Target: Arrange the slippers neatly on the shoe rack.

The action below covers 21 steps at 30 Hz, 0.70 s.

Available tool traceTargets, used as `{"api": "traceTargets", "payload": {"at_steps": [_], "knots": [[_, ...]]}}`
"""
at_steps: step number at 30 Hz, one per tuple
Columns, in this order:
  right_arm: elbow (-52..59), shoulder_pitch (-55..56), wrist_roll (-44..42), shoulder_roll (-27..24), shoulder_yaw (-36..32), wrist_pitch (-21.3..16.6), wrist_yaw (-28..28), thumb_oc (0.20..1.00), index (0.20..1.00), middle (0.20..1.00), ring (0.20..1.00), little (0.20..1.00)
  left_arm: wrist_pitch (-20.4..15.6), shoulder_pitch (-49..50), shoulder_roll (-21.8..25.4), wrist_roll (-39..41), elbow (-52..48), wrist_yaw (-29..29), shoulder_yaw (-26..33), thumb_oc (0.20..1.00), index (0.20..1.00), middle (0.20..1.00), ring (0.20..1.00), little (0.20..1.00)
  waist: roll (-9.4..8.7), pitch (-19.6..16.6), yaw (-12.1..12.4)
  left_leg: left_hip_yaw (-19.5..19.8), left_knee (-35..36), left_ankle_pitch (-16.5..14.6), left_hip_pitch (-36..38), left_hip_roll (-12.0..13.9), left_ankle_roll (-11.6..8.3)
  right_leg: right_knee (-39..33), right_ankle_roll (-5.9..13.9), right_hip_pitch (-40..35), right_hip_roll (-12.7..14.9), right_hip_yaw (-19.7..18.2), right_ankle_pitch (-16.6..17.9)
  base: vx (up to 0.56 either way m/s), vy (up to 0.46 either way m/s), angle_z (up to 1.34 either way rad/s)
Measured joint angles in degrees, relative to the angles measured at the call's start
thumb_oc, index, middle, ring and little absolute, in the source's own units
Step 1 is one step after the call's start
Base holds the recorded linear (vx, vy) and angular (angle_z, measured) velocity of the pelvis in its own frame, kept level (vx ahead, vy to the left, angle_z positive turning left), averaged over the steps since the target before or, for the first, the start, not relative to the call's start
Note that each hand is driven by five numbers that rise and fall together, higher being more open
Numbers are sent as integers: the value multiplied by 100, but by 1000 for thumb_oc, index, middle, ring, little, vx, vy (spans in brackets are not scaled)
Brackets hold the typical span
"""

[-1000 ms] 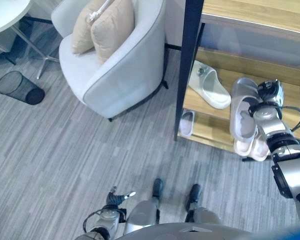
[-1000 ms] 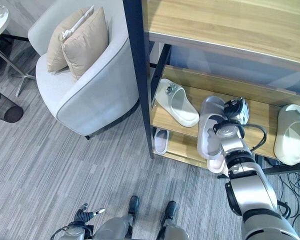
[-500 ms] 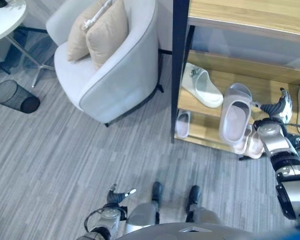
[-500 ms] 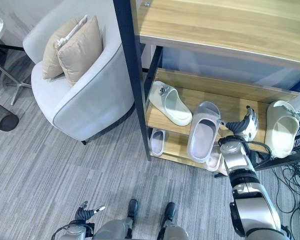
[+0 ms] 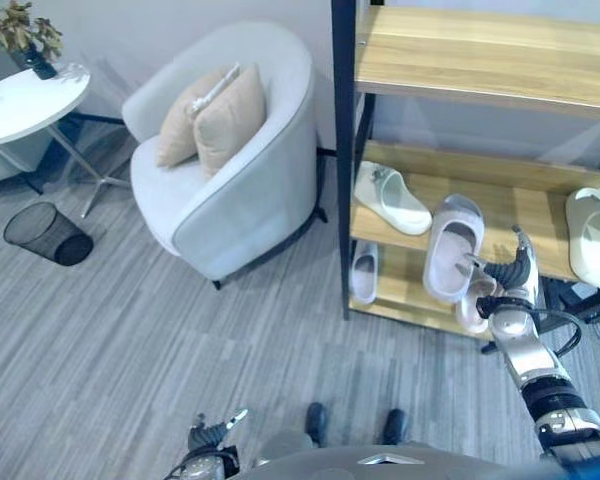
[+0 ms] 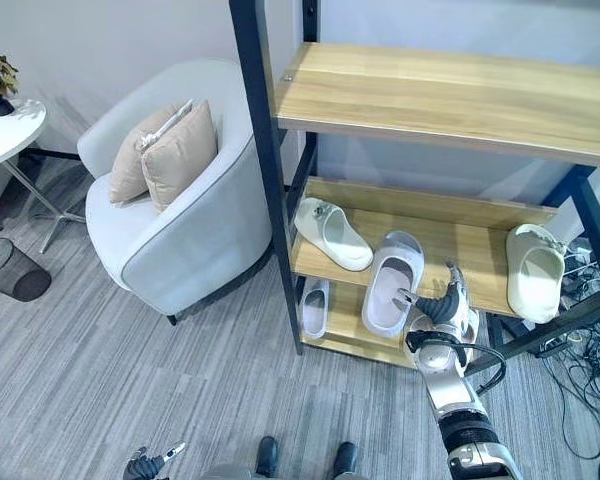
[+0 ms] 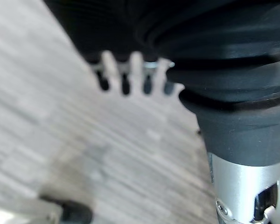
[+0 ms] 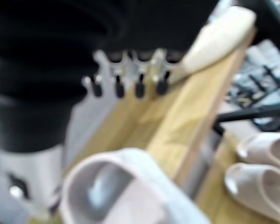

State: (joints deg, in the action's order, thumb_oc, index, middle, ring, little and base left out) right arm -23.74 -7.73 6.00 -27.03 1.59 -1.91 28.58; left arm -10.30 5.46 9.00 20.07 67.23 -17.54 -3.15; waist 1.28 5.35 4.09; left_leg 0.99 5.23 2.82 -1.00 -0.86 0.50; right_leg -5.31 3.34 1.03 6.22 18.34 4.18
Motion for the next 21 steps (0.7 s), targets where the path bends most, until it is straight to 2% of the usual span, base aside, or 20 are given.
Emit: {"api": "traceTargets", "payload": {"at_steps": [1,3,6,9,11,14,15,17,21], "knots": [[-492,-139,6,-560,-252,-206,-129,1000,1000,1000,1000,1000,-2,-20,79,-51,290,-3,49,1000,1000,1000,1000,1000,-27,-26,-15,-19,0,11,12,-14,17,-14,17,-7,19,-13,10,0,-22,-6],[-1778,-778,-206,-913,-322,-276,-74,1000,1000,1000,1000,1000,-21,27,131,-97,353,12,-159,1000,1000,1000,1000,1000,-84,-52,-49,-16,3,9,-3,-12,17,-17,21,-13,13,-22,12,-3,-10,-6],[-2294,-1067,-386,-938,-271,-457,-123,1000,1000,1000,1000,1000,-39,-20,70,-107,351,26,-302,1000,1000,1000,1000,1000,-63,-65,30,0,1,15,6,-1,10,-19,20,-9,3,-4,12,7,-3,6],[-3261,-1483,-782,-971,370,-759,-378,1000,1000,1000,1000,1000,-57,-29,56,-109,375,125,-380,1000,1000,1000,1000,1000,-6,-75,170,111,0,27,-8,-14,6,-17,17,-30,8,76,13,20,12,13],[-3305,-1546,-1153,-949,464,-826,-619,1000,1000,1000,1000,1000,-119,-6,56,-112,392,136,-376,1000,1000,1000,1000,1000,-7,-70,225,155,1,29,-47,-14,1,-18,23,-35,12,154,4,22,18,19],[-1786,-1212,-1163,-933,533,-877,-859,1000,1000,1000,1000,1000,-128,10,59,-109,381,155,-287,1000,1000,1000,1000,1000,-50,-36,207,164,-1,30,-97,-16,3,-8,19,21,10,157,3,3,7,2],[-1715,-1197,-1163,-915,532,-892,-895,1000,1000,1000,1000,1000,-128,4,59,-108,380,163,-264,1000,1000,1000,1000,1000,-66,-25,200,166,-1,30,-99,-17,3,-8,20,21,10,157,2,0,0,0],[-2181,-1197,-1183,-876,519,-883,-1071,1000,1000,1000,1000,1000,-134,-50,75,-111,377,228,-263,1000,1000,1000,1000,1000,-165,48,198,207,0,30,-117,-28,3,-14,26,17,21,200,-2,38,21,8],[-2420,-1247,-1291,-877,540,-881,-1261,1000,1000,1000,1000,1000,-133,-100,84,-117,379,348,-264,1000,1000,1000,1000,1000,-165,117,184,269,0,32,-116,-29,3,-17,29,-15,24,270,-23,34,17,10]]}}
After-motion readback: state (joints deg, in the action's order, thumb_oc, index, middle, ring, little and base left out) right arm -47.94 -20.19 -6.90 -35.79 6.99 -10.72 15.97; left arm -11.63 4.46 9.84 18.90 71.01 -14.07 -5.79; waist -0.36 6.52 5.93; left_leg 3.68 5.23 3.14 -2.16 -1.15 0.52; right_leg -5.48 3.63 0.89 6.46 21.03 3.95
